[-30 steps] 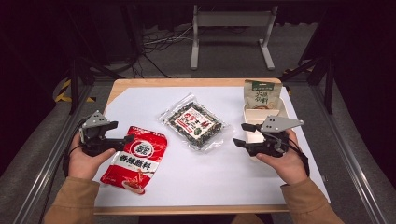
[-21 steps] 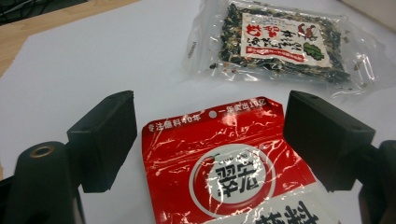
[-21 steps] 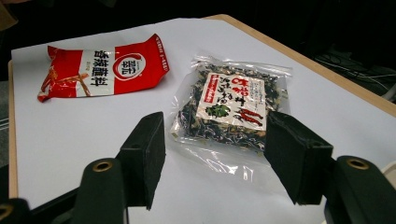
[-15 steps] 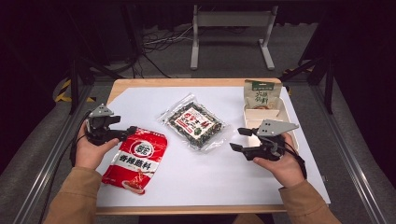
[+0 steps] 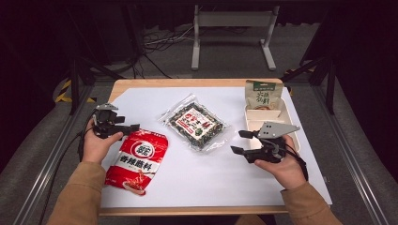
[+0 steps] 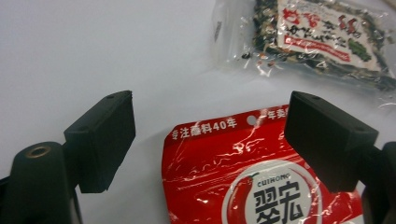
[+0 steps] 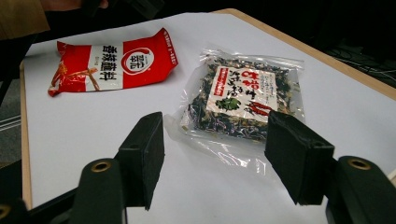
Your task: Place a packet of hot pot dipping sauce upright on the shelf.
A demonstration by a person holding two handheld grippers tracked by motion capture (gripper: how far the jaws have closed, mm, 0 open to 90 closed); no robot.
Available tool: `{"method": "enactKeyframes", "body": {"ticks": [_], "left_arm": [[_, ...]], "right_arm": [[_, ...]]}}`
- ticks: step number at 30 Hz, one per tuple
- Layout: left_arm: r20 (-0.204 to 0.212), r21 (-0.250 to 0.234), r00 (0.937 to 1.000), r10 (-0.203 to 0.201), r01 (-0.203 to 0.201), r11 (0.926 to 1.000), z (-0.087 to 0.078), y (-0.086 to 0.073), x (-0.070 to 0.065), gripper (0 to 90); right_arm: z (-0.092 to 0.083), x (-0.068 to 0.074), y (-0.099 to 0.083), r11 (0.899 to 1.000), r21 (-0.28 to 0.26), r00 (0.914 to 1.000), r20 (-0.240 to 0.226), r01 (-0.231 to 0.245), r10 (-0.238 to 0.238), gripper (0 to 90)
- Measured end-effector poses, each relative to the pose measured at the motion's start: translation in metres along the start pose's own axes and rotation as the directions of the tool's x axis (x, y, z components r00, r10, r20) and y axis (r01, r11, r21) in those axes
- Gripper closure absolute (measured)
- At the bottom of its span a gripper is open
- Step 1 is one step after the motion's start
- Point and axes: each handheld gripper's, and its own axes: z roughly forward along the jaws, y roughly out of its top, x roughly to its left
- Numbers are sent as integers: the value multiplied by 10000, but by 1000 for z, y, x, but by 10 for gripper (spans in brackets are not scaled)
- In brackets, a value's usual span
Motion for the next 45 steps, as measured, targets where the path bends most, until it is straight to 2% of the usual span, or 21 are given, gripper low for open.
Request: {"method": "enactKeyframes", "body": {"ticks": [6, 8, 11, 12, 15, 18, 20, 24, 28, 32, 36, 40, 42, 43, 45], "left_arm": [[-117, 324, 9998, -175, 179, 9993, 12, -1, 6, 174], [-73, 690, 9996, -289, 293, 9972, 18, -1, 8, 174], [52, 972, 9994, -340, 333, 9947, 25, -3, 11, 174], [106, 1080, 9988, -470, 456, 9931, 28, -4, 12, 174], [123, 1305, 9990, -425, 405, 9906, 32, -5, 16, 170], [208, 1313, 9985, -512, 481, 9902, 33, -5, 16, 170], [408, 1332, 9975, -573, 514, 9898, 35, -5, 15, 168], [677, 1442, 9959, -594, 491, 9883, 38, -6, 16, 164], [773, 1556, 9956, -533, 407, 9870, 39, -7, 16, 164], [919, 1823, 9940, -586, 410, 9824, 41, -8, 17, 193], [1231, 1782, 9901, -669, 443, 9830, 41, -9, 18, 243], [1392, 1787, 9895, -390, 137, 9838, 39, -10, 16, 304], [1207, 1891, 9927, -30, -200, 9818, 39, -10, 13, 338], [1207, 1891, 9927, -30, -200, 9818, 39, -10, 13, 359], [913, 2003, 9943, 560, -734, 9770, 39, -11, 9, 393]], "right_arm": [[0, -1, 0, 10000, -22, 10000, -61, -28, 27, 379], [-1, -2, 0, 10000, -7, 9999, -84, -72, 72, 379], [-1, -2, -1, 10000, 55, 9999, -93, -74, 75, 379], [-1, -2, -1, 9999, 63, 9999, -116, -92, 92, 379], [0, -3, -3, 9999, 133, 9999, -135, -102, 104, 378], [1, -3, -4, 9998, 170, 9998, -150, -102, 105, 377], [1, -2, -4, 9997, 197, 9998, -163, -109, 112, 376], [1, -3, -5, 9996, 209, 9997, -157, -180, 184, 375], [2, -3, -5, 9995, 239, 9996, -188, -189, 193, 374], [4, -2, -6, 9994, 280, 9994, -268, -208, 216, 372], [4, -1, -6, 9994, 280, 9993, -306, -206, 214, 371], [4, -3, -8, 9992, 282, 9989, -364, -270, 281, 366], [5, -3, -9, 9991, 307, 9988, -381, -308, 319, 364], [5, -3, -9, 9991, 307, 9988, -381, -308, 319, 364], [6, -3, -10, 9991, 320, 9989, -353, -292, 303, 363]]}}
